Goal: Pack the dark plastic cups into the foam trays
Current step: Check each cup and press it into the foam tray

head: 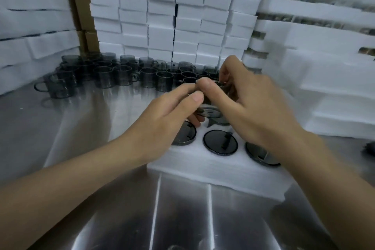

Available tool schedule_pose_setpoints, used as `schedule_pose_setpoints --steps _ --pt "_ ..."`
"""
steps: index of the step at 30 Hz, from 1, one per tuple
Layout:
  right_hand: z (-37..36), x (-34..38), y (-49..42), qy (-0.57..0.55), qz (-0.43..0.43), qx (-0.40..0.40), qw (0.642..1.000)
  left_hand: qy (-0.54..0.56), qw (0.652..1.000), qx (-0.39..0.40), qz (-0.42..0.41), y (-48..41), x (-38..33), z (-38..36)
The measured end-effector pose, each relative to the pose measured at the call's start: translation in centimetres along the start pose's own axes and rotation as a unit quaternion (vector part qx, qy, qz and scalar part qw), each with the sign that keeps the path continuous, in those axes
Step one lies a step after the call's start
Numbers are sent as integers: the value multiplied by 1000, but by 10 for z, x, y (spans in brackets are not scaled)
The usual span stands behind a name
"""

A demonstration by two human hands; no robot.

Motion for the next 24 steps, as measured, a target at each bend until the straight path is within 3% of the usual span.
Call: schedule_pose_setpoints --steps 10,16,20,24 --pt "-8 2 4 -40 57 61 996 88 993 -84 13 4 9 6" --pt "-6 0 0 -60 77 -15 995 130 983 -119 55 -4 18 15" --pt "-4 0 0 -61 115 -76 989 84 977 -187 58 0 18 21" --pt "-2 -3 -2 -63 119 -100 986 52 983 -177 29 2 10 20"
Point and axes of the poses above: each hand's wrist, its own y-axis away from the middle knuckle, its own z-axis out of the back of the hand, x = y × z, the point moved 6 cm from there along -y, towards the middle knuckle, and after that the axes turned 12 degrees about -z, right-handed, at the moved point
